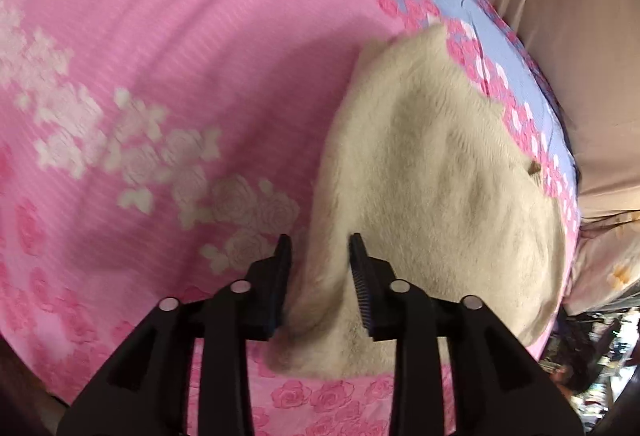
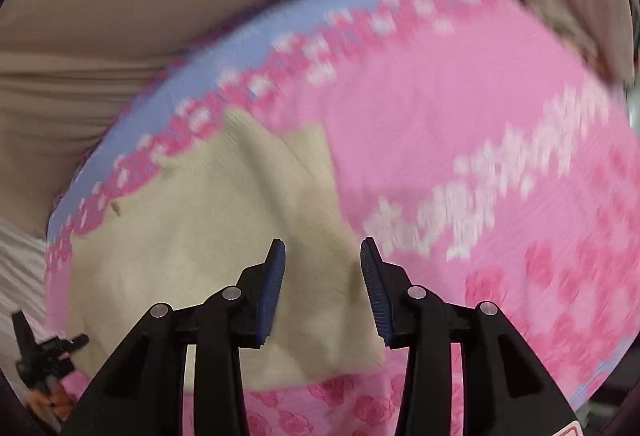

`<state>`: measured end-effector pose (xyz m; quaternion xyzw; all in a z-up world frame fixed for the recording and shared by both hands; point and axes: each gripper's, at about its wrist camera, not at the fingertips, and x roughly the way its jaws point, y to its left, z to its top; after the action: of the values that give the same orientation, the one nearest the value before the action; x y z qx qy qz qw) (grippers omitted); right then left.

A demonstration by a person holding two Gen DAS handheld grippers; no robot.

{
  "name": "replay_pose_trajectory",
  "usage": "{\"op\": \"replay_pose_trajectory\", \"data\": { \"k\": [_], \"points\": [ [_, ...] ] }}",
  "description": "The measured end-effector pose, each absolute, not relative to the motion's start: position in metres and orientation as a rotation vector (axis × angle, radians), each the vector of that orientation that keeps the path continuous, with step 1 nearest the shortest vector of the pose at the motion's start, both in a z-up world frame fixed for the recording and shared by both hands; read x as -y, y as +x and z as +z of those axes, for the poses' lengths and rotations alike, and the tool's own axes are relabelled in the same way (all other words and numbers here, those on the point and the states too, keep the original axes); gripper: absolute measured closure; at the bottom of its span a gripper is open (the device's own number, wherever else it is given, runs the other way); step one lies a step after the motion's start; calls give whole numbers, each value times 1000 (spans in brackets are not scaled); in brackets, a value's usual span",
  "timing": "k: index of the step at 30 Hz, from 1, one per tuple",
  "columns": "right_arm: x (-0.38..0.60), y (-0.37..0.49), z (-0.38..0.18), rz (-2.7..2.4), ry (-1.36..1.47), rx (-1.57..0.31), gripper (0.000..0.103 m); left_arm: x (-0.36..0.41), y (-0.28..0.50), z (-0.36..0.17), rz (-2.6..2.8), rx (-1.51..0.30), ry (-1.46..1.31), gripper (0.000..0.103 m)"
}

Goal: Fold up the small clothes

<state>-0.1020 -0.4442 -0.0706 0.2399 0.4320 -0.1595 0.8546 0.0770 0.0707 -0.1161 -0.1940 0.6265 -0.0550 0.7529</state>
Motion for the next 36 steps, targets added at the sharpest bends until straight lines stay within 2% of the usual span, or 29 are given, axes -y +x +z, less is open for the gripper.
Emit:
{"op": "replay_pose_trajectory", "data": {
  "k": [5,7,8,9,10,11,13,14,15,16,17,19,24,28,30,32,34,36],
  "points": [
    [396,-53,-51,-150,386,-929,70,-66,94,-78,-120,-1238,-426,72],
    [387,-30,-58,-139,329,-956,69,-48,110,-69,-155,-1216,-374,60],
    [385,-17,-61,-158,285,-967,63,-39,120,-67,-158,-1215,-331,47],
    [387,-8,-63,-176,257,-968,57,-33,132,-67,-152,-1201,-294,38],
    [392,1,-66,-189,243,-971,46,-27,141,-68,-152,-1192,-268,37],
    [399,10,-69,-209,231,-981,41,-21,150,-73,-142,-1196,-239,37],
    [415,30,-78,-228,225,-1027,34,-12,171,-89,-121,-1228,-217,37],
    [423,40,-86,-242,224,-1058,34,-12,177,-98,-116,-1249,-215,38],
    [429,43,-92,-247,229,-1075,34,-14,178,-105,-100,-1264,-204,46],
    [436,51,-103,-231,254,-1109,47,-10,182,-115,-103,-1274,-177,55],
    [439,51,-112,-206,284,-1130,93,-7,182,-117,-114,-1265,-158,59],
    [441,48,-116,-183,354,-1143,96,-4,179,-109,-122,-1227,-143,87],
    [449,17,-70,-219,419,-936,96,-18,176,-75,-117,-1128,-245,90],
    [466,44,-132,-261,415,-1142,91,-15,207,-119,-34,-1241,-174,89],
    [465,35,-123,-274,440,-1096,90,-19,205,-112,-36,-1223,-199,89],
    [454,15,-89,-286,416,-975,84,-24,194,-94,-60,-1176,-206,82],
    [438,3,-70,-211,421,-921,85,-28,182,-79,-101,-1149,-223,64],
    [410,4,-74,-84,405,-975,88,-24,171,-73,-138,-1146,-221,62]
  ]
}}
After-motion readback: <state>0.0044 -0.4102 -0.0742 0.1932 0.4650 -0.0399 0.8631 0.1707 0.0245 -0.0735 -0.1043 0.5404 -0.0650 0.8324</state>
